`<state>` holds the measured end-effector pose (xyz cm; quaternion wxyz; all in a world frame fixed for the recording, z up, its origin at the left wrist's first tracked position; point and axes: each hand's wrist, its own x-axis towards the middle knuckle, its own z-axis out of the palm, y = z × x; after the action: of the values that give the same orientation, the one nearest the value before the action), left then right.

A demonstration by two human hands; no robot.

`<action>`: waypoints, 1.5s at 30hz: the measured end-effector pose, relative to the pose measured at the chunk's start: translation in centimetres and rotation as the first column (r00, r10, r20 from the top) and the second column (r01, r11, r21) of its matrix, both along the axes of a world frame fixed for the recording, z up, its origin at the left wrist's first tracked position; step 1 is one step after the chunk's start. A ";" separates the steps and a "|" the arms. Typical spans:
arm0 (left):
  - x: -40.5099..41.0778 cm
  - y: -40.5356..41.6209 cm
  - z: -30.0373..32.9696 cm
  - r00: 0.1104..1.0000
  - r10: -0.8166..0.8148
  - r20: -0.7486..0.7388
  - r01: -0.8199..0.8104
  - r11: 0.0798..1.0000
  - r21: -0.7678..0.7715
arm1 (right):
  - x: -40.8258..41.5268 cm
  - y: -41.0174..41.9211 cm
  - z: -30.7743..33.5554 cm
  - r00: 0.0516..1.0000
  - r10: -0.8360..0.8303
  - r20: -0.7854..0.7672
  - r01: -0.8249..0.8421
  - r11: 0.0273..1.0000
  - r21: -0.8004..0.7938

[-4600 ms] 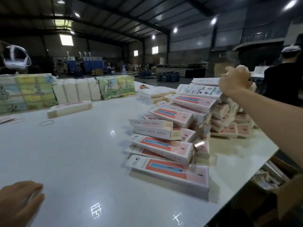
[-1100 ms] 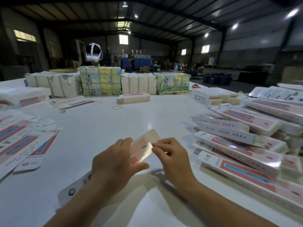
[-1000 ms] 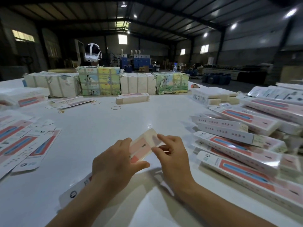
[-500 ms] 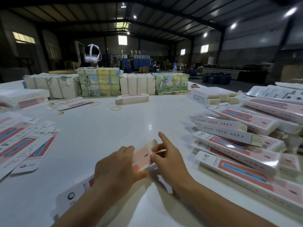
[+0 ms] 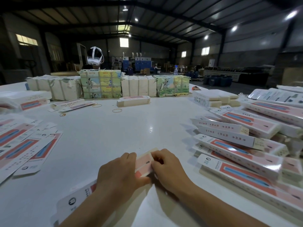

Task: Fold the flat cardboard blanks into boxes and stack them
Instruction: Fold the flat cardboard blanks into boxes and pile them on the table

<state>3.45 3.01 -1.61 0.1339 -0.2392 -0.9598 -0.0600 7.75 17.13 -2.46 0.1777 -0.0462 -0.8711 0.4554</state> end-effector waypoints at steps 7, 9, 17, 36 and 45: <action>-0.1 -0.3 0.5 0.998 -0.045 0.039 0.040 0.993 0.114 | -0.9 2.0 0.6 0.995 0.022 0.096 0.027 0.876 -0.481; 0.1 -0.3 0.5 0.997 -0.060 0.041 0.054 0.989 0.135 | -0.9 2.1 1.0 0.985 0.152 0.077 -0.030 0.599 -0.800; 0.3 -0.1 0.5 0.997 -0.054 0.056 0.045 0.987 0.153 | 0.4 0.4 0.6 0.995 -0.083 -0.049 0.064 0.951 -0.304; 0.5 -0.1 0.2 0.996 -0.073 -0.044 0.079 0.986 0.148 | -0.1 0.8 1.3 0.999 -0.034 0.033 0.047 0.769 -0.638; 0.7 -0.2 0.1 0.987 -0.065 -0.144 0.086 0.986 0.143 | 1.0 0.4 2.1 0.999 -0.011 -0.043 -0.016 0.809 -0.588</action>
<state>4.11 2.77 -1.48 0.2156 -0.2684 -0.9313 -0.1194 8.79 17.50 -0.31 0.1736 -0.0875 -0.6837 0.7034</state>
